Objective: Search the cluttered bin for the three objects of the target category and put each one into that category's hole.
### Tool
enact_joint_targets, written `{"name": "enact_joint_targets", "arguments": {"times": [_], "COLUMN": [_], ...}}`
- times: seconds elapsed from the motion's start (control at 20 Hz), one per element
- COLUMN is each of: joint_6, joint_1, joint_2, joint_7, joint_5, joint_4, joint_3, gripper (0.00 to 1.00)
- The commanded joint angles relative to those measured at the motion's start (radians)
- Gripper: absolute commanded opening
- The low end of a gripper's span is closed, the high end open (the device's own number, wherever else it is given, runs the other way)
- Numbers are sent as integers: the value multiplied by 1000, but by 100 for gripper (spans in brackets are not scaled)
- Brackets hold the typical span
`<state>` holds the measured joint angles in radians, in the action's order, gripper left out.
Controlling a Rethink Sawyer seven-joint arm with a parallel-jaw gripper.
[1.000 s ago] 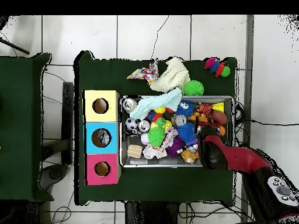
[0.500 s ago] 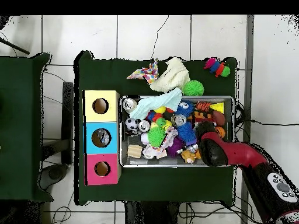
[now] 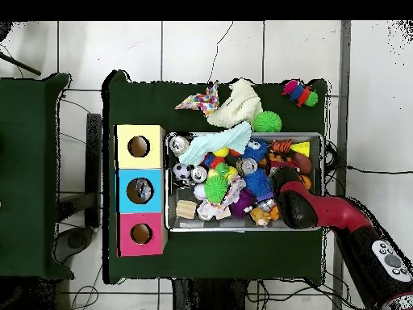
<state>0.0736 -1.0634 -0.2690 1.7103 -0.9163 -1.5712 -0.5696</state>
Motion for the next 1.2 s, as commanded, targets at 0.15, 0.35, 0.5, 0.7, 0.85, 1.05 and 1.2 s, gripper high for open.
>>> {"name": "enact_joint_targets", "arguments": {"times": [0.15, 0.35, 0.5, 0.7, 0.85, 1.05, 1.2], "joint_6": [-145, -133, -106, -112, -93, -68, -1], "joint_1": [-39, -73, -136, -186, -177, -121, -42], "joint_2": [144, 164, 220, 270, 259, 203, 120], "joint_7": [-138, -137, -75, -51, -22, -9, 53], "joint_5": [-148, -208, -295, -324, -353, -367, -318], "joint_4": [87, 86, 72, 55, 59, 78, 87], "joint_3": [-185, -234, -323, -384, -376, -322, -215], "gripper": [100, 100, 0, 0, 0, 0, 0]}}
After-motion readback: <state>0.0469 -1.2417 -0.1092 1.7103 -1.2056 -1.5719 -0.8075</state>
